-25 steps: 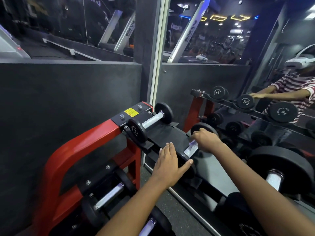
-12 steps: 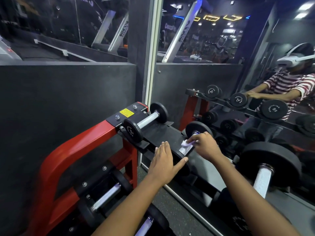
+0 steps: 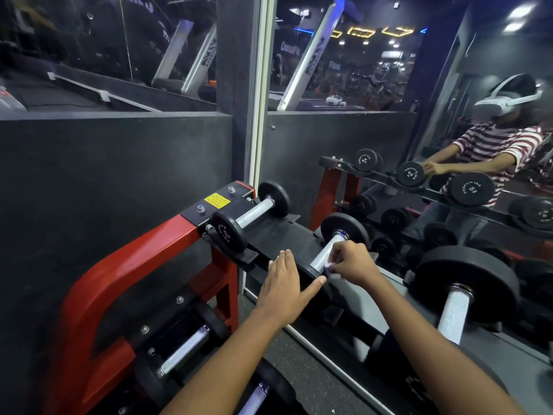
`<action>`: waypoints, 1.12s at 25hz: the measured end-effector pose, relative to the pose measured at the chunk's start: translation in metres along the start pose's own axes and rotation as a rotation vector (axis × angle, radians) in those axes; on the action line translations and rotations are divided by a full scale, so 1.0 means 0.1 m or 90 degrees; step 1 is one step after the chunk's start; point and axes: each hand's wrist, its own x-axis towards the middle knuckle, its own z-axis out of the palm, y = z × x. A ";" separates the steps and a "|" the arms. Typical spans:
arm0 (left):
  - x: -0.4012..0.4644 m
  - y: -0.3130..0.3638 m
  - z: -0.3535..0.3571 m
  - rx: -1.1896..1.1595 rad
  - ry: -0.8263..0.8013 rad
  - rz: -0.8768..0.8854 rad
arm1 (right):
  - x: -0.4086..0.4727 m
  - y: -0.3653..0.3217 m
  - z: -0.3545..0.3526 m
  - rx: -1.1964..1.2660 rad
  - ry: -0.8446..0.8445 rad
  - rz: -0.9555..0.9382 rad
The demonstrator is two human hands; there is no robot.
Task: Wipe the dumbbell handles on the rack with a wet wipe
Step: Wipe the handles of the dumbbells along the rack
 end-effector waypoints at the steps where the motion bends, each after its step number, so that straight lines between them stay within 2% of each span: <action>1: 0.00 -0.01 0.01 -0.002 0.004 0.002 | 0.04 0.04 0.00 -0.012 0.041 0.020; 5: 0.02 -0.03 0.04 -0.017 -0.008 -0.012 | 0.17 0.14 -0.04 0.076 0.150 0.132; 9: 0.03 -0.04 0.05 -0.016 -0.007 -0.014 | 0.17 0.12 -0.03 0.135 0.156 0.191; 12: 0.03 -0.03 0.05 -0.011 -0.004 -0.005 | 0.12 0.05 -0.04 0.176 0.059 0.206; 17: 0.03 -0.06 0.07 -0.015 -0.013 -0.010 | -0.05 -0.10 -0.04 0.228 -0.206 0.193; 19: 0.02 -0.06 0.07 -0.015 -0.010 -0.008 | -0.06 -0.09 -0.03 0.240 -0.270 0.218; 21: 0.02 -0.05 0.05 -0.008 -0.015 -0.004 | -0.01 -0.07 -0.02 0.277 -0.232 0.278; 23: 0.01 -0.04 0.03 -0.006 -0.016 -0.001 | 0.05 -0.03 -0.02 0.353 -0.119 0.350; 26: 0.01 -0.04 0.03 -0.002 -0.007 0.012 | 0.16 0.06 0.01 0.599 0.025 0.439; 28: 0.01 -0.04 0.05 0.002 -0.001 0.013 | 0.21 0.08 0.02 0.782 0.042 0.474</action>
